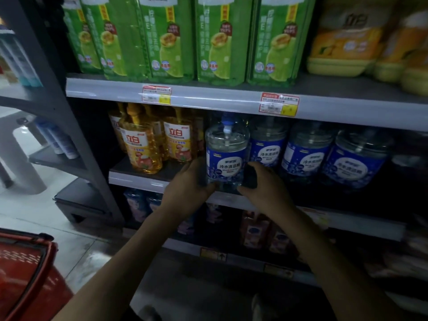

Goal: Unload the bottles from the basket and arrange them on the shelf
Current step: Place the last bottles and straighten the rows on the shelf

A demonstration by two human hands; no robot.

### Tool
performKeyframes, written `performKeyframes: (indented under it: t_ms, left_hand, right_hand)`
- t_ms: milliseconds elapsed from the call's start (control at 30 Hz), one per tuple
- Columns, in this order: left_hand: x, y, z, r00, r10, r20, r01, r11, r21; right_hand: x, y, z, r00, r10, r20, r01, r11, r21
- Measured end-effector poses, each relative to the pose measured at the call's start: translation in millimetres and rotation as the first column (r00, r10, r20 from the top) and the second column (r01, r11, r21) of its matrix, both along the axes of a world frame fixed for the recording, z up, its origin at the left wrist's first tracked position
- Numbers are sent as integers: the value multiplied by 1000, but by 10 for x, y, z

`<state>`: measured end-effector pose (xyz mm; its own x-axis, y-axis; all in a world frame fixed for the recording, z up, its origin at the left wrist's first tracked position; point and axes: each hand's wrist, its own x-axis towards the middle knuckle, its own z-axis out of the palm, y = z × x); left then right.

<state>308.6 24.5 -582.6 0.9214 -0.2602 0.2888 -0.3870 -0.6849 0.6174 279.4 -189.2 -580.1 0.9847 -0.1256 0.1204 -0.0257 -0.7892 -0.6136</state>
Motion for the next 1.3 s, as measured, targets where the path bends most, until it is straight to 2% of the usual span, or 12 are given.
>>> performKeyframes:
  t_ms: [200,333,433,567,767,1000,1300]
  left_hand:
    - [266,-102,-135,996,6,-91,-22,985,-170]
    - [409,-159,-156,992,-13,-128,-24,957,-289]
    - [483,-205,-199,985,-21,-173,-46,926,-375]
    - [570,-294,-322,967,-36,-254,-99,860,-500]
    - [622,-354,-336,963,5,-270,-167,797,-581]
    - [661,-278,-359,955,-71,-288,-147,728,-669]
    - [659,-270,-381,970,-104,-221,-82,713,-696]
  right_hand:
    - [303,2,-121,999,-48,-13,49,976,211]
    - [461,8,-154,997,-75,9,65,907,416]
    - [582,1,-191,997,-73,-33,80,866,494]
    - [697,43,-377,994,-32,-106,79,879,471]
    - [777,122,-502,991,-128,-25,126,899,419]
    - [763,287,-552,983,-177,49,151,930,336]
    - [762,317,-573,977,-203,59,172,925,338]
